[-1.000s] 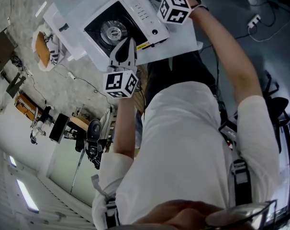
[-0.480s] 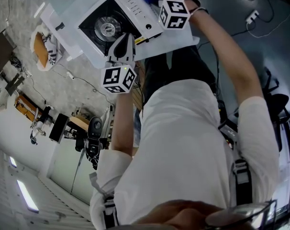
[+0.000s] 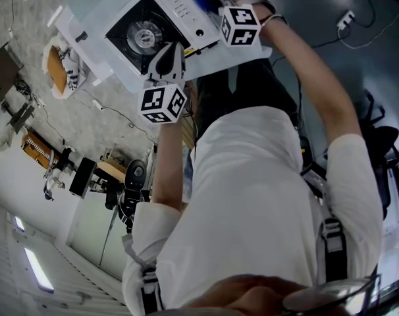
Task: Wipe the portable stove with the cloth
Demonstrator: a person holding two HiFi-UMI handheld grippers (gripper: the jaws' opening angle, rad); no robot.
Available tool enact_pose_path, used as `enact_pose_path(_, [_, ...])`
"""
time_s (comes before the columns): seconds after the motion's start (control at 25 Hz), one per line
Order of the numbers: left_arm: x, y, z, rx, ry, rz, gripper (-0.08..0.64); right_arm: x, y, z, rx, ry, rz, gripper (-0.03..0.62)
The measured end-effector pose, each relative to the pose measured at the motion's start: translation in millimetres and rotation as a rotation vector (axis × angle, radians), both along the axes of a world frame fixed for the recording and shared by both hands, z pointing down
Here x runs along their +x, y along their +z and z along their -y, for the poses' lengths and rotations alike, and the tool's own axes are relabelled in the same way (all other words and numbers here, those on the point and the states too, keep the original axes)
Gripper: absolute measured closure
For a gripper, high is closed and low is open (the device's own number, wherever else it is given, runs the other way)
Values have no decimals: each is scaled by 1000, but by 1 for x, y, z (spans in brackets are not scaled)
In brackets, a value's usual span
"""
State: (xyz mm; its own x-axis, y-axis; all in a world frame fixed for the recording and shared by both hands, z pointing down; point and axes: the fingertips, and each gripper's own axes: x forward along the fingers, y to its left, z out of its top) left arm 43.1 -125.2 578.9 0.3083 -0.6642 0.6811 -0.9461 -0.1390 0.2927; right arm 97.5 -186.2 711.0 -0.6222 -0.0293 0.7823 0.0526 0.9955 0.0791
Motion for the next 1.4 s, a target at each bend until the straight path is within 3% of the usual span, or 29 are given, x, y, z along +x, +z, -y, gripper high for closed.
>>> enact_pose_path(0.72, [14,3,-2,-13,40,-1,528,21,-1,-40,-32,17,-2,502])
enact_pose_path(1.4, [18,7,-1,-22,41,-8,528,45,-5,-86,-36,-75,-51,502])
